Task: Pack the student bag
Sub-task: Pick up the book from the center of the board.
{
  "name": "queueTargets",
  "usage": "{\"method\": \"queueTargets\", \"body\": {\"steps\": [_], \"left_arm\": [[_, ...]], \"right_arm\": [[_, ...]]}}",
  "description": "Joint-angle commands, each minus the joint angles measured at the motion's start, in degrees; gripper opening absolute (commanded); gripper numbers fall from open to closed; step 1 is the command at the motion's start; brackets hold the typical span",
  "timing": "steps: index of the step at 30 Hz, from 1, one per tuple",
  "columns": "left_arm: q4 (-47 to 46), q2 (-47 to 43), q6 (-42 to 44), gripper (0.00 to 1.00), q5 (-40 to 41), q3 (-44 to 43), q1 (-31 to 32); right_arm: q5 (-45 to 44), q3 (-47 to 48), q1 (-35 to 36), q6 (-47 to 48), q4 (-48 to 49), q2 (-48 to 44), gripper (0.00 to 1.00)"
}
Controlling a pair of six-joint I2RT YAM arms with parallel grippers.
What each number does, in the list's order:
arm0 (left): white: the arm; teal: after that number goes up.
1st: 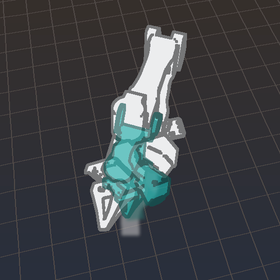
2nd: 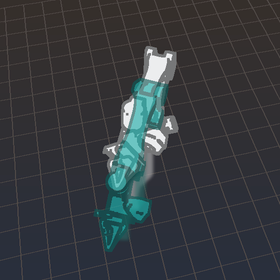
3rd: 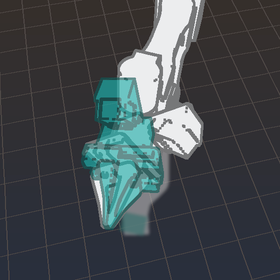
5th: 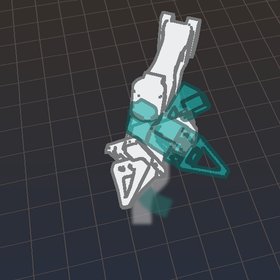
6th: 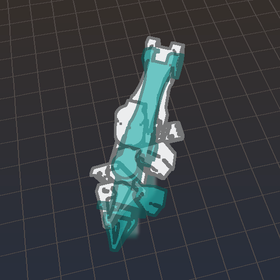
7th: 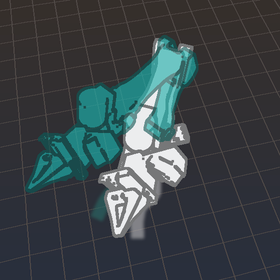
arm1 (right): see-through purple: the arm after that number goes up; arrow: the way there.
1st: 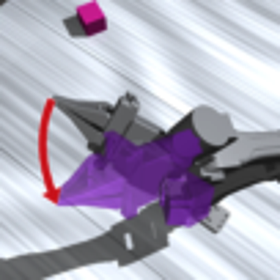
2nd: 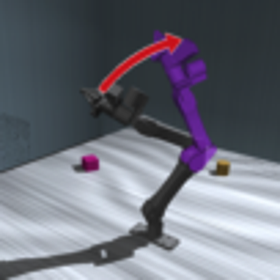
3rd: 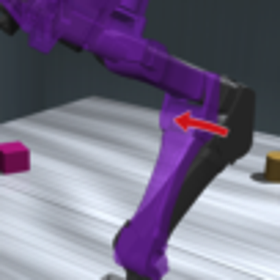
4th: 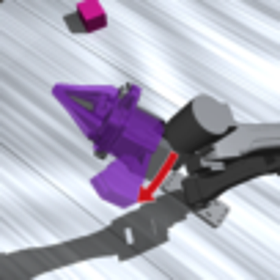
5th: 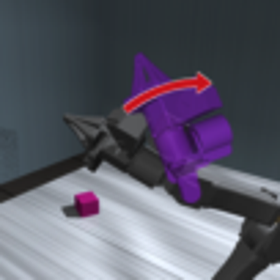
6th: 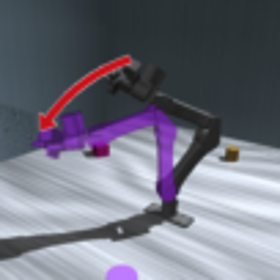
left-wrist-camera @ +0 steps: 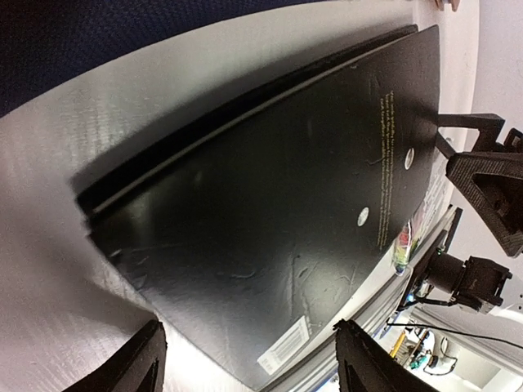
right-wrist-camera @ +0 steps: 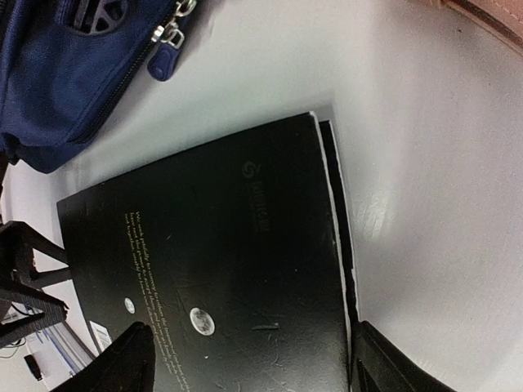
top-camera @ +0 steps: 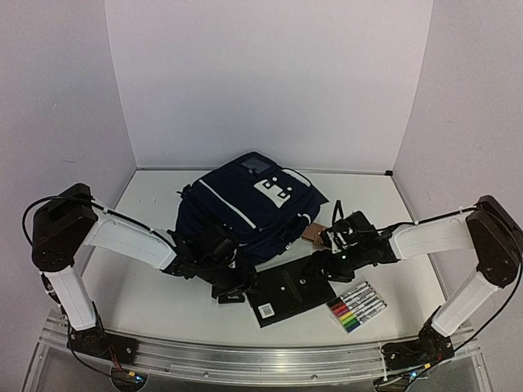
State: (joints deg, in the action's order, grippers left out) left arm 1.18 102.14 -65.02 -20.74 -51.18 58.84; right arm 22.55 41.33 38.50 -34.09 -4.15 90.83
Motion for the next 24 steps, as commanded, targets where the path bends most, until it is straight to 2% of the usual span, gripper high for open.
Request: {"method": "queueTargets", "body": {"steps": [1,6,14,22,24], "left_arm": [[-0.9,2.7,2.0,0.68,-5.7,-2.2,0.7],[-3.8,3.0,3.3,0.60,-6.8,-2.5,0.8],[-4.9,4.3,5.6,0.57,-9.5,-4.5,0.8],[-1.6,7.2,9.2,0.57,-12.3,-9.2,0.8],[2.1,7.6,10.5,0.57,-11.6,-10.5,0.8]], "right_arm": [[6.0,-0.4,0.1,-1.7,2.8,-2.7,0.73],[9.2,-0.6,0.1,-4.9,2.6,-9.3,0.67],[8.3,-2.1,0.1,-10.2,-2.1,-22.8,0.65],[-2.1,-7.5,0.1,-12.2,-12.1,-29.2,0.65],[-5.4,-9.6,0.1,-12.8,-12.7,-29.1,0.66]]}}
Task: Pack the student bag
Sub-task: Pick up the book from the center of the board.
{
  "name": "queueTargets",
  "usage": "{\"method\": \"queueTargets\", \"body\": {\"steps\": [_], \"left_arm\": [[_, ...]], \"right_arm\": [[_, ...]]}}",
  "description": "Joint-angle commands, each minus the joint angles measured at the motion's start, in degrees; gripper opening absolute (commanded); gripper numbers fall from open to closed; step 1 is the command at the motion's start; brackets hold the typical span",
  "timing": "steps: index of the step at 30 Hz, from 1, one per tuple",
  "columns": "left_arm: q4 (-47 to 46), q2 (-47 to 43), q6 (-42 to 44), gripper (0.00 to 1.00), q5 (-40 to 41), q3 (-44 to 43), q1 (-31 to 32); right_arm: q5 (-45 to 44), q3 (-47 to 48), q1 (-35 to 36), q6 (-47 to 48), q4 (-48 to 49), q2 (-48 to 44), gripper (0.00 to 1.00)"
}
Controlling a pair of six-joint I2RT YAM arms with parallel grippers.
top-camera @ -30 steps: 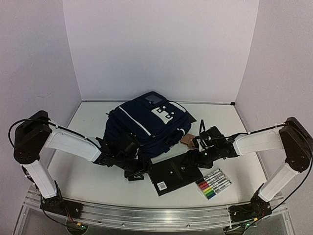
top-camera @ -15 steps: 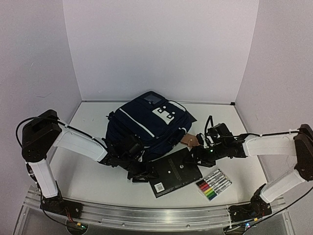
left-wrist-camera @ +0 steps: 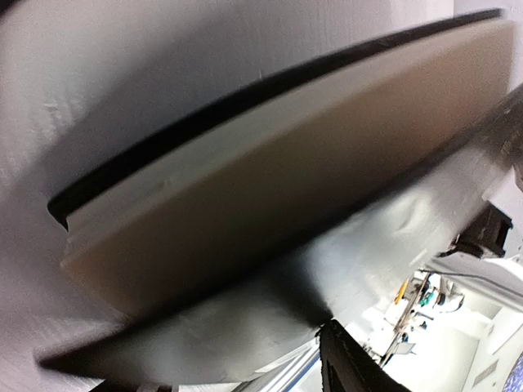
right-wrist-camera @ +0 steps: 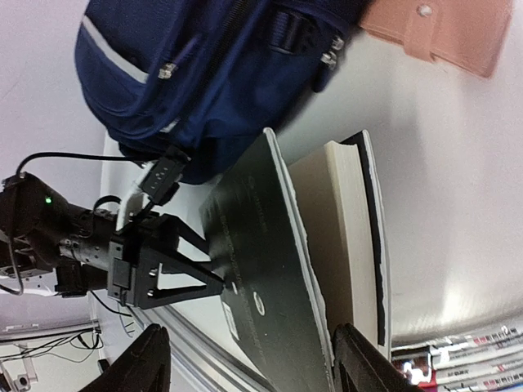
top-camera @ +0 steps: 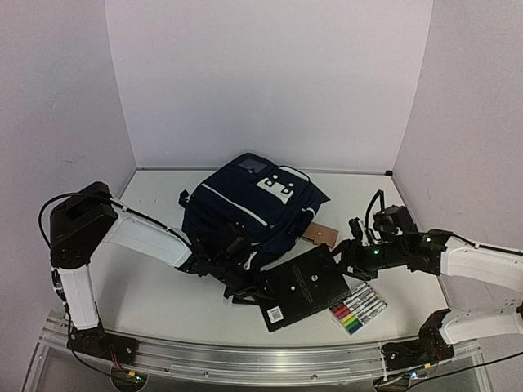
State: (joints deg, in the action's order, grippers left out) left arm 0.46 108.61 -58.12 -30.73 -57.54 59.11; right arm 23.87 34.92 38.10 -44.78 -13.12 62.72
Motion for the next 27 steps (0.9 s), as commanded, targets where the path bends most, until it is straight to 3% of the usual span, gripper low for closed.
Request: {"method": "queueTargets", "body": {"steps": [1,10,19,27], "left_arm": [[3.8,1.2,4.1,0.57,-1.3,-4.6,0.5],[6.4,1.6,6.0,0.57,-1.0,-4.9,0.5],[9.0,2.5,7.0,0.42,0.0,-5.3,0.4],[7.8,3.0,6.7,0.30,-0.5,-4.5,0.5]], "right_arm": [[-7.9,-4.2,0.5,-2.5,-3.8,-0.6,0.66],[-14.3,-4.7,0.2,0.2,-0.8,5.8,0.78],[0.2,-5.7,-4.7,4.9,11.9,16.4,0.72],[12.1,-6.2,-5.8,4.4,17.7,18.2,0.65]]}}
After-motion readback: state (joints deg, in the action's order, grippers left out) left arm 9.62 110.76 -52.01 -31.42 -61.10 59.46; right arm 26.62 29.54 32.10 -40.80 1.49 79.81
